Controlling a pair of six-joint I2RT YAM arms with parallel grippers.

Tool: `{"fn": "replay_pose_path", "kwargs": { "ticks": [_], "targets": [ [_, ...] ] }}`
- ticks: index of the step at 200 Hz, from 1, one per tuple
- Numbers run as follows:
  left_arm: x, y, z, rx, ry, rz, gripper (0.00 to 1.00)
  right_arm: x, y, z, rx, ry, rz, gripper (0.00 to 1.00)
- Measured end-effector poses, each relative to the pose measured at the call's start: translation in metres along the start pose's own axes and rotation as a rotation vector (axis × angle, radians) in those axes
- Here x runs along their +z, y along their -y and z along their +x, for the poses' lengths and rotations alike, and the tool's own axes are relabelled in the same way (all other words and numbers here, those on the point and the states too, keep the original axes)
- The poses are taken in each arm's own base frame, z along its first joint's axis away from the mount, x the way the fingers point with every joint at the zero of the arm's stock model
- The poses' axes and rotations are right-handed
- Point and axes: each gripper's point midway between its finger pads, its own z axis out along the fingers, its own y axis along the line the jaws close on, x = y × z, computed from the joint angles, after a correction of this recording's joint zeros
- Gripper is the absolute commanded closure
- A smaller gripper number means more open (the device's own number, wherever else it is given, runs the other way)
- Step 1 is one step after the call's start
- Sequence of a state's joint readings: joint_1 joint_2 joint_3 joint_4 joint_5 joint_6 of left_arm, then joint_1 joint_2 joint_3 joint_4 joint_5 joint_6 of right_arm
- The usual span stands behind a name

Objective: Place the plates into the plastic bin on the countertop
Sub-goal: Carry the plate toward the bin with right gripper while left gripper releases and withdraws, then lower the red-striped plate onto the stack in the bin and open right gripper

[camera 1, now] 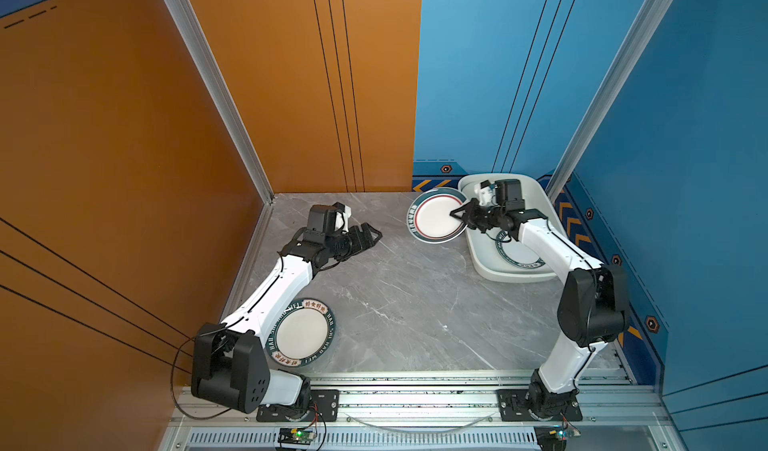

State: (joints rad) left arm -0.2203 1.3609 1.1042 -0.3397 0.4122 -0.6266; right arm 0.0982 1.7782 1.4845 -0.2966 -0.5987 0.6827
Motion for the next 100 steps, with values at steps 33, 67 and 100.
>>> {"fn": "replay_pose_path", "kwargs": {
  "ticks": [33,67,100],
  "targets": [
    [-0.04,-0.06,0.001,-0.04,0.117,-0.179,0.07,-0.059,0.06,-0.077,0.07,0.219,0.177,1.0],
    [-0.069,-0.15,0.034,-0.198,0.157,-0.389,0.07,-0.08,0.096,-0.126,0.116,0.326,0.267,1.0],
    [-0.088,-0.188,0.065,-0.273,0.173,-0.494,0.07,-0.049,0.136,-0.134,0.173,0.297,0.318,1.0]
  ]
}}
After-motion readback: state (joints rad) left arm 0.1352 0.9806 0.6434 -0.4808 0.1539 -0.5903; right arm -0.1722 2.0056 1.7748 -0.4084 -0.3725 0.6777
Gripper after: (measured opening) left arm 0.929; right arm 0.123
